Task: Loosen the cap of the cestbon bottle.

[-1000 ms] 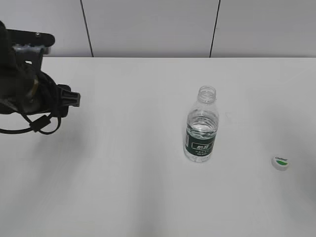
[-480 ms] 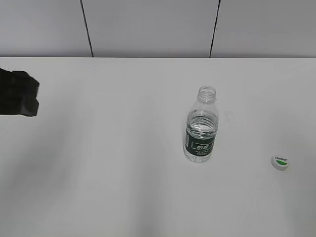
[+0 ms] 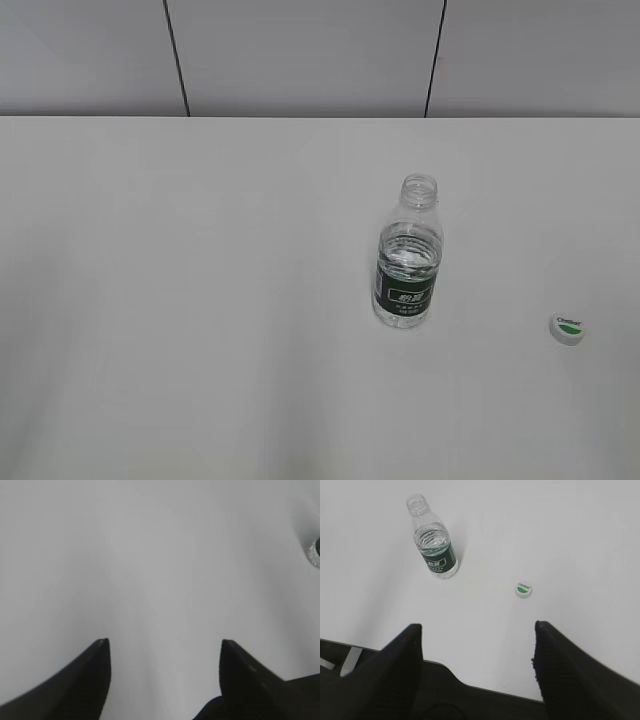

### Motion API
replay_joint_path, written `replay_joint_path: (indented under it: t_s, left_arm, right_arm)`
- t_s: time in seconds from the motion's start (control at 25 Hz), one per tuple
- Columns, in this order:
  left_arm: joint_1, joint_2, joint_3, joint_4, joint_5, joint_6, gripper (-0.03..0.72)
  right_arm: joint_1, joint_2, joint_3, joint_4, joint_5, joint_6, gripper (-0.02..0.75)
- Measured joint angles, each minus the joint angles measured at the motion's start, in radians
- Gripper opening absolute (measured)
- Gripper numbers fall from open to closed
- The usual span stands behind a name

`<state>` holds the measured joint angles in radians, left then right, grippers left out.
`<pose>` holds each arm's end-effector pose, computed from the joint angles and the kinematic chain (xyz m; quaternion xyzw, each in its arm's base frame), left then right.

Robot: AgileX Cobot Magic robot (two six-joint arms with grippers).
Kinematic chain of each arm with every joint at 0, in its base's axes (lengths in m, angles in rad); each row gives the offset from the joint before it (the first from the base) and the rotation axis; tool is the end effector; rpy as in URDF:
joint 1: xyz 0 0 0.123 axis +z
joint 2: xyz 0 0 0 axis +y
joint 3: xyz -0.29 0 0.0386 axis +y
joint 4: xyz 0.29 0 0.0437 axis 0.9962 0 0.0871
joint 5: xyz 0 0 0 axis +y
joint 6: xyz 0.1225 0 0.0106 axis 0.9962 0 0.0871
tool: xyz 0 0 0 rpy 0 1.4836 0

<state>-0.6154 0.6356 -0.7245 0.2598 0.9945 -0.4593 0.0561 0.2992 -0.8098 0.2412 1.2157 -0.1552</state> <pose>0.1442 -0.0695 0.3091 0.0976 0.9174 -0.0774 0.3779 0.0626 0.0311 0.3567 -0.1075 0.8757 0.0967 0.4606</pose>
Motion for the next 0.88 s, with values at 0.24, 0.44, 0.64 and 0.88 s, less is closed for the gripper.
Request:
replay_joint_path:
  t_s: [0.24, 0.44, 0.64, 0.88]
  left_arm:
    - [0.000, -0.268, 0.123, -0.045, 0.012, 0.169, 0.519]
    - [0.000, -0.389, 0.162, -0.115, 0.033, 0.232, 0.519]
    - [-0.002, -0.422, 0.162, -0.186, 0.031, 0.341, 0.500]
    - [-0.003, -0.423, 0.163, -0.234, 0.029, 0.400, 0.471]
  right_arm:
    - [0.000, -0.079, 0.068, -0.032, 0.000, -0.025, 0.526]
    - [0.000, -0.088, 0.235, -0.036, 0.001, -0.091, 0.526]
    - [0.000, -0.094, 0.258, -0.033, -0.119, -0.118, 0.526]
    - [0.000, -0.095, 0.289, -0.031, -0.169, -0.119, 0.526]
